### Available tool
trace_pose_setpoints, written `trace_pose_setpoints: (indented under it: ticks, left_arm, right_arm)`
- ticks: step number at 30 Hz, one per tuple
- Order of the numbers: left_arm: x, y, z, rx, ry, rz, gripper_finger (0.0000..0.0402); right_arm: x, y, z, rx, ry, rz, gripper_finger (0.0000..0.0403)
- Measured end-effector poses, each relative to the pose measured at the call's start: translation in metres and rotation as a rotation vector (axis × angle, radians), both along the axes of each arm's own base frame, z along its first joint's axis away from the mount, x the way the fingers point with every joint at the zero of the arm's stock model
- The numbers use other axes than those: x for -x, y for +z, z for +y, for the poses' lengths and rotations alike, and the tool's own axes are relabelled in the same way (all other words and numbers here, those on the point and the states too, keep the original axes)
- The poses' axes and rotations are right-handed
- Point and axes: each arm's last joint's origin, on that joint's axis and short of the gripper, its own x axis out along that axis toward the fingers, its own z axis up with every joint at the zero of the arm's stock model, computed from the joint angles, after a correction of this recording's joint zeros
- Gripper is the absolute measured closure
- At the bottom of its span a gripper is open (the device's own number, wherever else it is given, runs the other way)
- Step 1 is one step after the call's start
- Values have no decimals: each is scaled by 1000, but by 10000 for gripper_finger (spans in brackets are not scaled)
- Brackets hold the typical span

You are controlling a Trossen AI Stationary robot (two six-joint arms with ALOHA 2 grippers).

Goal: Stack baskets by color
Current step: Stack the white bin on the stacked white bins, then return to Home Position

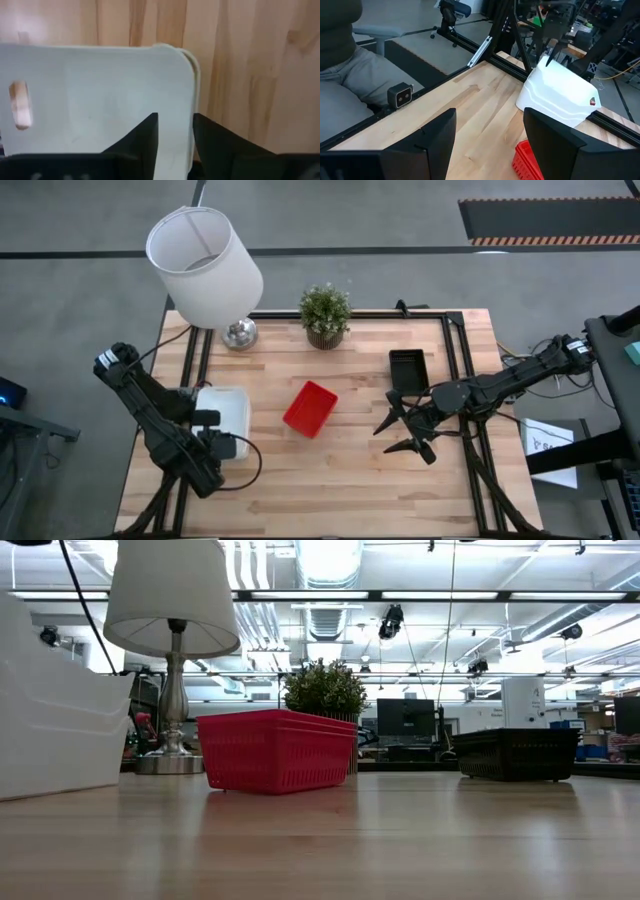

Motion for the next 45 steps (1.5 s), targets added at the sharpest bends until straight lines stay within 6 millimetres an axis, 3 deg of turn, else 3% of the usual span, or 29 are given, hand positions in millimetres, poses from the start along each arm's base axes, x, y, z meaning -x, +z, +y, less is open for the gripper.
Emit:
trace_pose_setpoints:
  ticks: [9, 14, 20, 27, 33, 40, 45]
  left_arm:
    - [-2, 14, 4, -38, -24, -174, 289]
    - [-10, 7, 2, -66, -165, -401, 325]
    - [3, -17, 18, -91, -188, -431, 392]
    - [23, -44, 41, -77, -140, -442, 400]
    - [28, -63, 50, -91, -130, -553, 401]
    - [26, -59, 56, -215, -274, -785, 401]
    - [26, -54, 66, -237, -335, -953, 401]
  right_arm:
    - [0, -7, 0, -11, 1, -38, 179]
    - [-2, -17, 0, -17, 0, -55, 179]
    - [-4, -26, -7, -58, -42, -83, 191]
    - [-6, -32, -20, -85, -106, -56, 248]
    - [-6, -42, -27, -1, -110, -73, 317]
    - [-9, -44, -55, -17, -46, -136, 385]
    - [-7, -51, -86, -58, -138, -98, 394]
